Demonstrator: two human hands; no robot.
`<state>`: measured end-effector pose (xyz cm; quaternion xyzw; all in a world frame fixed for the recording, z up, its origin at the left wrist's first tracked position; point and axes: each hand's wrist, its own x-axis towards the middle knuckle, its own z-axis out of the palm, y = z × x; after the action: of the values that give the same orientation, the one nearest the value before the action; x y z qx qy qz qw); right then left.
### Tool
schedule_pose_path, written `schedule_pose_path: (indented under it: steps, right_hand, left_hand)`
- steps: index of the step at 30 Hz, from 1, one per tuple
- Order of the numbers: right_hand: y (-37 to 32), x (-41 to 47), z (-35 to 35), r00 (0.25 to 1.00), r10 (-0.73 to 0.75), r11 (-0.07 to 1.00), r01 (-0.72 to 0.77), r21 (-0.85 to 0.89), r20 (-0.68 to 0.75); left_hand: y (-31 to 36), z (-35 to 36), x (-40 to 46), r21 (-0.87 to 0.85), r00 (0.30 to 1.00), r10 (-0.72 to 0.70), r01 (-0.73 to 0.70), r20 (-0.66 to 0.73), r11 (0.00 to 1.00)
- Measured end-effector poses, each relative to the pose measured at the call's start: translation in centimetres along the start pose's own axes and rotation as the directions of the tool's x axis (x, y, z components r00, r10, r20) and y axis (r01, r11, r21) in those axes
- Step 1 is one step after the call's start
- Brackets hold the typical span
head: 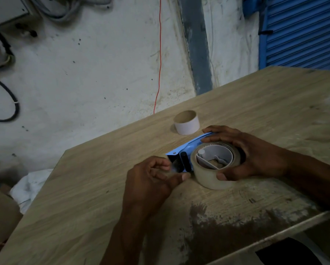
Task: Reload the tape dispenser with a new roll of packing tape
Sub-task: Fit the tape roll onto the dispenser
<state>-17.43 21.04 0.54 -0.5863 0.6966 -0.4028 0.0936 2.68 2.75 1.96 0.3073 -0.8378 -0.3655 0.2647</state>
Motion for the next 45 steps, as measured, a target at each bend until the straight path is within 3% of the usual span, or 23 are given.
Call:
schedule_pose_path:
  steps: [5, 11, 16, 21, 24, 29, 37, 42, 45]
  right_hand:
    - [0.3, 0.1, -0.1, 1.0, 0.015, 1.0, -0.015, -0.02, 0.002]
    - [0.3, 0.1, -0.3, 0.999, 0.013, 1.0, -0.013, -0.015, 0.035]
    - [0.3, 0.1, -0.4, 0.999, 0.02, 1.0, -0.02, 0.0, 0.045]
    - [0.2, -0.1, 0.0, 0.993, 0.066, 0.998, -0.068, 0.018, 0.096]
    - [0.1, -0.1, 0.4, 0.997, 0.023, 0.999, -0.02, -0.042, 0.072]
    - [0.3, 0.2, 0.5, 0.997, -0.077, 0.997, 0.077, -0.029, 0.0]
    - [-0.2, -0.1, 0.3, 0.997, -0.078, 0.997, 0.079, -0.013, 0.018]
    - [-0.1, -0.1, 0.3, 0.999, 0.016, 1.0, -0.016, -0.014, 0.03]
    - [0.0, -0.1, 0.3, 1.0, 0.02, 1.0, -0.02, -0.018, 0.015]
  left_hand:
    - [-0.1, 0.6, 0.4, 0.115, 0.987, 0.15, -0.143, -0.058, 0.983]
    - [-1.6, -0.3, 0.9, 0.178, 0.963, 0.236, -0.211, -0.131, 0.961]
    - [-2.8, -1.0, 0.9, -0.165, 0.986, 0.162, -0.164, -0.025, 0.973]
    - [-3.3, -1.3, 1.1, -0.271, 0.995, 0.098, -0.094, 0.002, 0.958]
    - [-3.2, -1.3, 1.5, -0.28, 0.993, 0.122, -0.114, 0.01, 0.953]
    - [-2.4, -1.1, 1.9, -0.464, 0.998, 0.012, 0.015, 0.056, 0.886]
    - [-3.2, -1.5, 1.3, -0.372, 0.996, 0.067, -0.04, 0.058, 0.927]
    - [-2.5, -1.7, 1.3, -0.202, 0.991, 0.125, -0.133, -0.052, 0.97]
    - [-1.4, -2.0, 2.5, -0.21, 0.982, 0.175, -0.159, 0.063, 0.965]
